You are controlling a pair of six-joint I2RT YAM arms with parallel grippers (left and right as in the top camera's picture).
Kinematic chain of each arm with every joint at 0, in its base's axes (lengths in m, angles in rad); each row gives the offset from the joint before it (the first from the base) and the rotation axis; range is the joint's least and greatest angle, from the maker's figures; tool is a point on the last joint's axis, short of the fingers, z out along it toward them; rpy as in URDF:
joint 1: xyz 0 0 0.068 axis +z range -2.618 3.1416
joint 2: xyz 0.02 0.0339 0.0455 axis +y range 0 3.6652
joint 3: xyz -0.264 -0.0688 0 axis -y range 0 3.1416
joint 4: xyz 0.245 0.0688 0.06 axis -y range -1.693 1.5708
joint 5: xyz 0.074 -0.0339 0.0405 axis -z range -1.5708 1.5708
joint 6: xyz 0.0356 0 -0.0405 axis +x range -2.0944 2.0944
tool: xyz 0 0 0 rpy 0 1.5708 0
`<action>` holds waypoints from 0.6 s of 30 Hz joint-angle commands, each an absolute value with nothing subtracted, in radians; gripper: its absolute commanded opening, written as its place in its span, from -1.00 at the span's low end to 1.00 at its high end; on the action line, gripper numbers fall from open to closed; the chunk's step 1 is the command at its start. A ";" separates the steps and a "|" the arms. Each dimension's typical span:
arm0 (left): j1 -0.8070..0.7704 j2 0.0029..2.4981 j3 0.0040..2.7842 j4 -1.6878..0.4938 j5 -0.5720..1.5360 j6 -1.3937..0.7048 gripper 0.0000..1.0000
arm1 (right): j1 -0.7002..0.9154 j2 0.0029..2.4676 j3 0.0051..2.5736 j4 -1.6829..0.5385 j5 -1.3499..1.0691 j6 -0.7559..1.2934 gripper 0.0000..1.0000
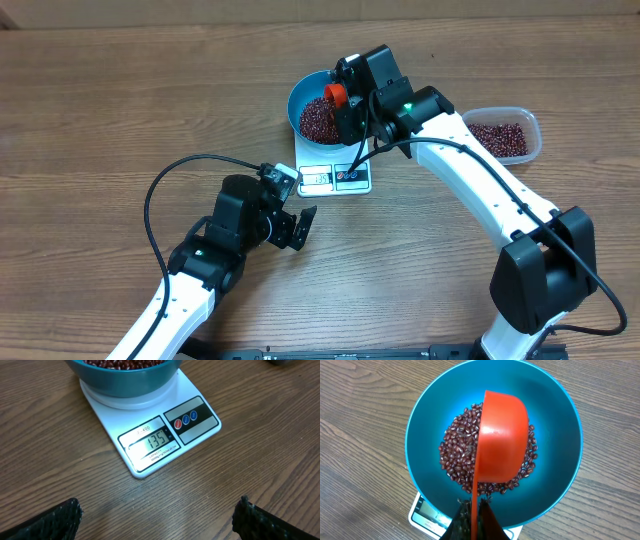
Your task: Scoop item into bowl and weigh 150g on scale
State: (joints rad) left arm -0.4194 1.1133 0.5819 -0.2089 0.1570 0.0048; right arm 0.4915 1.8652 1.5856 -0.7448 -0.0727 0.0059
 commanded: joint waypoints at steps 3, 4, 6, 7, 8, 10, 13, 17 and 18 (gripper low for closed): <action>-0.425 1.118 0.586 -0.205 0.168 -0.003 0.99 | 0.495 1.825 1.618 -0.744 -0.062 -0.001 -0.93; -0.425 1.118 0.586 -0.205 0.168 -0.004 0.99 | 0.495 1.825 1.618 -0.746 -0.062 -0.001 -0.93; -0.425 1.118 0.586 -0.205 0.168 -0.004 0.99 | 0.495 1.825 1.618 -0.749 -0.062 -0.001 -0.93; -0.425 1.118 0.586 -0.205 0.168 -0.004 0.99 | 0.495 1.825 1.618 -0.750 -0.062 -0.001 -0.93; -0.425 1.118 0.586 -0.205 0.168 -0.004 0.99 | 0.495 1.825 1.618 -0.751 -0.061 -0.001 -0.93; -0.425 1.118 0.586 -0.205 0.168 -0.004 0.99 | 0.495 1.825 1.618 -0.751 -0.061 -0.001 -0.93; -0.425 1.118 0.586 -0.205 0.168 -0.004 0.99 | 0.495 1.825 1.618 -0.750 -0.061 -0.002 -0.93; -0.425 1.118 0.586 -0.205 0.168 -0.004 0.99 | 0.495 1.825 1.618 -0.750 -0.061 -0.002 -0.93; -0.425 1.118 0.586 -0.205 0.168 -0.004 0.99 | 0.495 1.825 1.618 -0.750 -0.061 -0.002 -0.93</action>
State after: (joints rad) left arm -0.4194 1.1133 0.5819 -0.2089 0.1570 0.0048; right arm 0.4915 1.8652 1.5856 -0.7528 -0.0708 0.0032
